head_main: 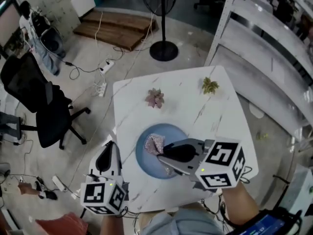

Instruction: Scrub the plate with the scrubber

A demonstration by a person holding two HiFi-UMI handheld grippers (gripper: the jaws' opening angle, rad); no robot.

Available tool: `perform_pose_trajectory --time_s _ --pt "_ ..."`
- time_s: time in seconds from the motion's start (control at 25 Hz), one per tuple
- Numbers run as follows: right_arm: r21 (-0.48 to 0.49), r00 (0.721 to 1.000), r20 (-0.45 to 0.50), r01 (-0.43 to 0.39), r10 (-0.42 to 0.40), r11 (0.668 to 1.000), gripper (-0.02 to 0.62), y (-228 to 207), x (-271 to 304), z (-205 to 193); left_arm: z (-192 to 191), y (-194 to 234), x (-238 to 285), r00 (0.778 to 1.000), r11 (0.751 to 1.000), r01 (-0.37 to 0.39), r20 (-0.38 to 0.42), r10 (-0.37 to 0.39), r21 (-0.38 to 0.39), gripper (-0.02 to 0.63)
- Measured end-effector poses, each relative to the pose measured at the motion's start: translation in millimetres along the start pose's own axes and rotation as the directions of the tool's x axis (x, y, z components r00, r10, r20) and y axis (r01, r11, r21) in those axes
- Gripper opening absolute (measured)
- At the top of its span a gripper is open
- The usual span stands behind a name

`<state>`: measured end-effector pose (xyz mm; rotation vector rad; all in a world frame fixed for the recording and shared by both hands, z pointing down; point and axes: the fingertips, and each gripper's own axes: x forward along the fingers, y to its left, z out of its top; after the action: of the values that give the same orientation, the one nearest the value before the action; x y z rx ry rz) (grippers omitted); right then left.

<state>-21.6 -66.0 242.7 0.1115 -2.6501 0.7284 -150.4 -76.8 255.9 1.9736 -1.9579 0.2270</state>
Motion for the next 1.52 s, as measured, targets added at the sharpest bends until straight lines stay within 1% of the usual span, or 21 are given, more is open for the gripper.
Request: perform_pose_trajectory --time_s 0.04,0.08,0.12,0.16,0.2,0.28,0.36,0.44,0.52,0.6,0.68,0.8,0.96,1.24,1.36,1.52 --pt "-0.042 0.996 0.074 0.051 -0.048 0.998 0.063 5.1 -10.9 23.9 31.0 -11.1 -13.0 0.998 1.000 -0.002 0.069 0.002 0.005 0.012" --pt "-0.085 0.985 0.144 0.111 -0.098 0.990 0.063 10.8 -22.1 47.0 61.7 -22.7 -25.1 0.991 1.000 -0.012 0.131 0.009 0.025 0.011" --pt "-0.130 0.966 0.212 0.177 -0.147 0.976 0.064 15.9 -33.7 69.2 91.1 -34.0 -35.3 0.981 0.998 -0.027 0.193 0.017 0.048 0.011" --pt "-0.176 0.941 0.280 0.244 -0.189 0.954 0.066 20.1 -45.0 90.2 118.5 -44.8 -43.1 0.966 0.997 -0.042 0.257 0.023 0.067 0.011" --pt "-0.219 0.912 0.346 0.305 -0.219 0.927 0.067 23.5 -55.0 109.2 142.8 -54.5 -48.9 0.946 0.995 -0.053 0.322 0.024 0.080 0.009" --pt "-0.282 0.853 0.462 0.401 -0.243 0.871 0.069 32.4 -70.3 138.6 179.0 -69.3 -60.3 0.901 0.992 -0.073 0.434 0.023 0.098 0.009" --pt "-0.291 0.794 0.549 0.473 -0.260 0.831 0.072 43.7 -81.3 154.7 197.7 -79.9 -75.4 0.863 0.988 -0.097 0.504 0.023 0.120 0.008" --pt "-0.282 0.740 0.609 0.539 -0.286 0.793 0.072 51.0 -90.1 162.3 204.4 -88.4 -88.3 0.840 0.981 -0.119 0.542 0.019 0.151 0.008" --pt "-0.278 0.701 0.644 0.587 -0.307 0.760 0.072 54.4 -95.6 165.1 202.9 -93.0 -93.0 0.835 0.977 -0.124 0.550 0.010 0.171 0.008" --pt "-0.271 0.679 0.659 0.614 -0.322 0.741 0.072 54.3 -98.2 163.9 199.2 -92.7 -91.7 0.836 0.979 -0.119 0.548 0.007 0.168 0.008" --pt "-0.265 0.669 0.665 0.627 -0.333 0.733 0.071 51.8 -98.6 161.3 198.9 -89.7 -90.1 0.833 0.979 -0.126 0.554 0.015 0.163 0.008" --pt "-0.270 0.669 0.662 0.633 -0.338 0.725 0.064 50.6 -96.9 160.2 201.1 -88.3 -89.3 0.829 0.977 -0.134 0.558 0.018 0.167 0.008" --pt "-0.260 0.660 0.672 0.636 -0.336 0.727 0.060 55.2 -98.9 164.0 203.1 -89.1 -88.9 0.827 0.977 -0.125 0.562 0.008 0.170 0.008" --pt "-0.252 0.652 0.676 0.643 -0.343 0.723 0.061 56.2 -98.7 161.7 199.6 -89.8 -88.0 0.833 0.978 -0.106 0.553 -0.012 0.181 0.008" --pt "-0.246 0.651 0.673 0.646 -0.353 0.723 0.060 52.9 -98.6 161.4 201.9 -90.1 -86.2 0.831 0.976 -0.107 0.556 -0.018 0.191 0.008" --pt "-0.250 0.653 0.668 0.648 -0.357 0.719 0.060 51.2 -97.6 160.7 199.9 -90.2 -84.1 0.843 0.975 -0.104 0.538 -0.019 0.198 0.008"
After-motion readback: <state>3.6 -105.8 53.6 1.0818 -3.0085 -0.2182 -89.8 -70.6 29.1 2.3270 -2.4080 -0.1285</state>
